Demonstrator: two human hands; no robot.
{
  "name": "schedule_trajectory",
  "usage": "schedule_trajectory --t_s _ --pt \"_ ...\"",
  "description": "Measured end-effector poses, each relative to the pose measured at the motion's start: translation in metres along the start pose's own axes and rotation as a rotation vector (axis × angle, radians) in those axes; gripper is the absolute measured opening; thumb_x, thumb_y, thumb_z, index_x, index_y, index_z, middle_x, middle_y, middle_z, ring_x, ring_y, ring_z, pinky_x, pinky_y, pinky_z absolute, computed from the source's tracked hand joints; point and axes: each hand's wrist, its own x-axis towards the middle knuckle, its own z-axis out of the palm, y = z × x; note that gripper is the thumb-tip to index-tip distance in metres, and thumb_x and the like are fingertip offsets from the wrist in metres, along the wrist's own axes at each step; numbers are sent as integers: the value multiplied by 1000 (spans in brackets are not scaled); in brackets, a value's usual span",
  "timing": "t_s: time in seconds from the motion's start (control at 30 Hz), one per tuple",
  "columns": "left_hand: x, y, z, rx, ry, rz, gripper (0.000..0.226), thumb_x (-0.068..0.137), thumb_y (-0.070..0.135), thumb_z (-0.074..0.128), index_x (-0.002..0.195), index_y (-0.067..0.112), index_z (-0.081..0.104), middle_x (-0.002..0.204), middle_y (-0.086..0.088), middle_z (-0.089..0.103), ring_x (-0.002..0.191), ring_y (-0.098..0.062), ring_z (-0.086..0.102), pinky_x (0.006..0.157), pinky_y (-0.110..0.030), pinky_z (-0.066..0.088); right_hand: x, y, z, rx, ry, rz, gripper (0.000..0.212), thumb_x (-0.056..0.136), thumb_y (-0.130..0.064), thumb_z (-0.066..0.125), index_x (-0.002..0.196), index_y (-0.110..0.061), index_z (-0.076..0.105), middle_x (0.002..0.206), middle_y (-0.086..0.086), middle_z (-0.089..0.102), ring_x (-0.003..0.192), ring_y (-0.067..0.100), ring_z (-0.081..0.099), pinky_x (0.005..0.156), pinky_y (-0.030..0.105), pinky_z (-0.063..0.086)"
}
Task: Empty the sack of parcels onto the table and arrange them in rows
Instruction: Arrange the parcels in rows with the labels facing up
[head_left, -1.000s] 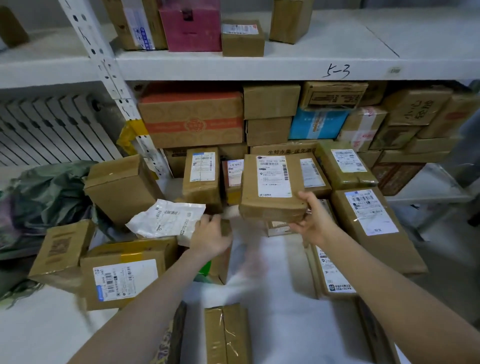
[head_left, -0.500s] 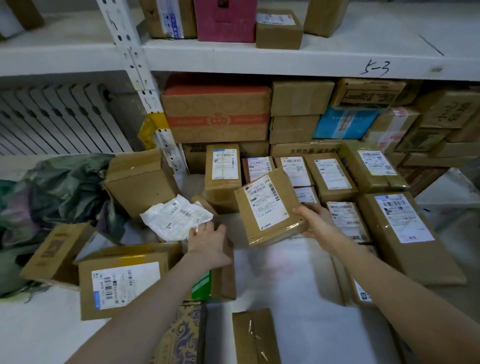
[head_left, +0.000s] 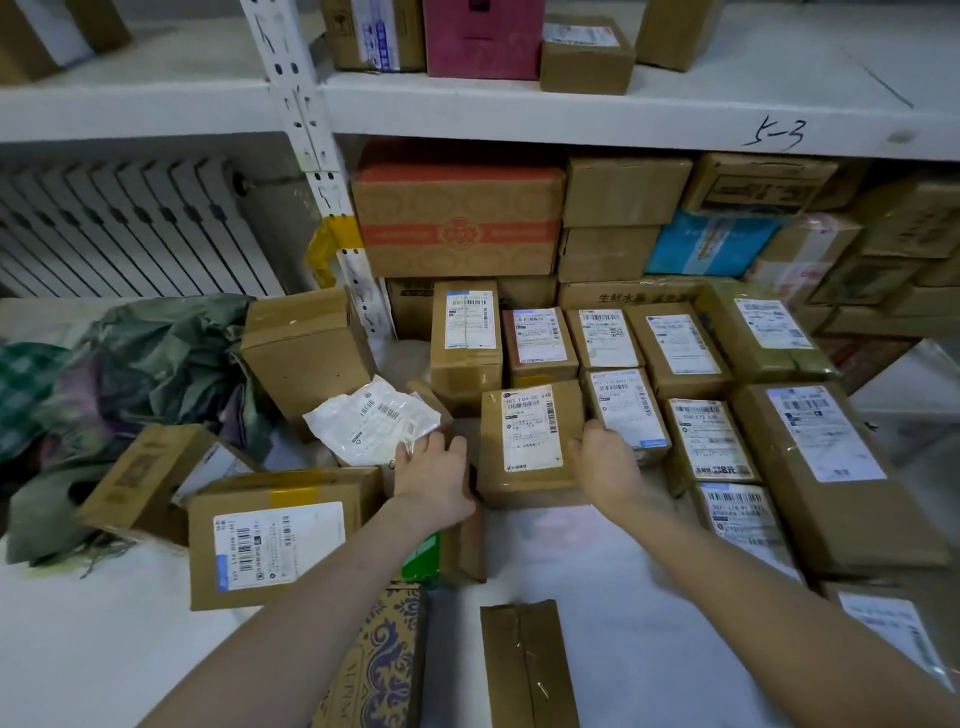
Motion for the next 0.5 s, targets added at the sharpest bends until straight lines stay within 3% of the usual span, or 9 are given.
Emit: schedule_trajectory --t_s 0.07,0.17,0.23,0.3,0.4,0.5 --pt "-2 1 -1 -30 11 1 79 80 36 68 146 22 28 147 -8 34 141 -30 28 119 -51 14 1 1 1 -59 11 -4 25 94 -4 49 119 0 47 122 20 54 105 34 60 81 39 50" --pt "-8 0 0 -82 66 50 68 84 32 64 144 23 34 143 -4 40 138 -26 34 119 -48 16 -9 -4 6 -165 142 -170 41 89 -13 57 127 -10 43 128 10 45 117 27 48 86 36 48" --pt "-13 -3 1 -136 156 68 55 87 28 62 138 24 43 137 -1 47 130 -23 43 117 -44 26 -17 -11 11 -247 18 -398 46 86 -23 62 128 -18 46 127 3 46 119 22 45 85 35 46" --pt "-16 -7 0 -191 215 75 46 88 26 61 133 23 50 130 -2 52 121 -23 49 108 -37 39 -16 -13 13 -405 -125 -511 53 81 -19 66 130 -20 46 129 1 46 121 21 46 86 35 46" --pt "-20 -13 -5 -233 206 93 39 88 21 61 128 22 58 125 -2 55 116 -22 53 95 -31 49 -6 -12 8 -533 -79 -537 57 80 -5 61 132 -19 43 131 4 47 123 23 46 95 35 41" --pt "-22 -19 -10 -288 246 79 33 89 12 58 120 20 63 121 -2 59 112 -22 57 90 -33 53 -9 -13 7 -518 -141 -499 53 82 -3 60 131 -15 42 131 7 46 122 25 45 90 35 43"
